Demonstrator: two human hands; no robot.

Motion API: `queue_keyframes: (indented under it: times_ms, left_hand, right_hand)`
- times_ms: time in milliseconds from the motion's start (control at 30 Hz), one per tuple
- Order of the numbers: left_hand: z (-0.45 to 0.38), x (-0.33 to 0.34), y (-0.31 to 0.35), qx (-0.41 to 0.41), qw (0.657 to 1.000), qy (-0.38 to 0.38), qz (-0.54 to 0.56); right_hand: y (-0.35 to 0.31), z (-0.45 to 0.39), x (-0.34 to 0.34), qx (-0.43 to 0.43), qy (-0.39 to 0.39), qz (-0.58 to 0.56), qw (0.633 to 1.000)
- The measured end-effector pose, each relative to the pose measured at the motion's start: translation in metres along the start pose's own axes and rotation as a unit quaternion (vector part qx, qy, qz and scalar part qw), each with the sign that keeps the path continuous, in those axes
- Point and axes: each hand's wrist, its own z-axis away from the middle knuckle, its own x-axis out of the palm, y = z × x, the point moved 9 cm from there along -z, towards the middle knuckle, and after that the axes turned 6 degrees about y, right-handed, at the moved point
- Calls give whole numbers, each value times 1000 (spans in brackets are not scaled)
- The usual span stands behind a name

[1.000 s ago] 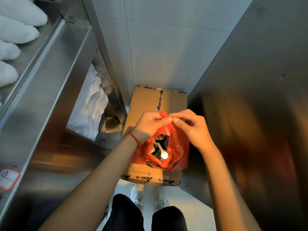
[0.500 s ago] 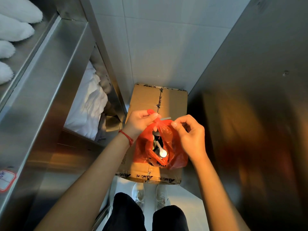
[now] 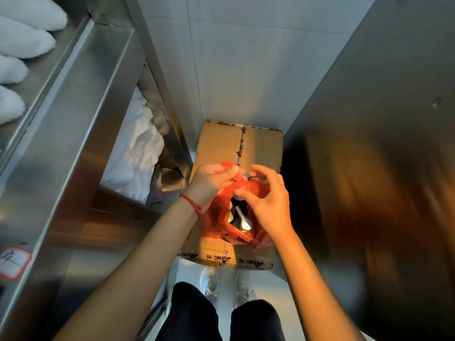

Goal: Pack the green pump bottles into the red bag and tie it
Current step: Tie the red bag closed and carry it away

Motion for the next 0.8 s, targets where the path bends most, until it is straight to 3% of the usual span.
queue_keyframes:
  times_ms: [133,267,467,600,800]
  left_hand:
    - [2,-4,12,63,994,26,-84]
    - [4,-4,15,99,989,55,-96]
    - [5,-3,13,109,988,79,-81]
    - [5,-4,8,96,989,85,-70]
    - [5,-4,3,86,989,114,-48]
  right_hand:
    - [7,-6,7,24,-42,25,998]
    - [16,-8,10,48,-65,29,996]
    - [25,-3,13,146,-73,-129,978]
    - [29,3,13,231,-65,-268,933]
    - [28,6,14,285,-29,-283,915]
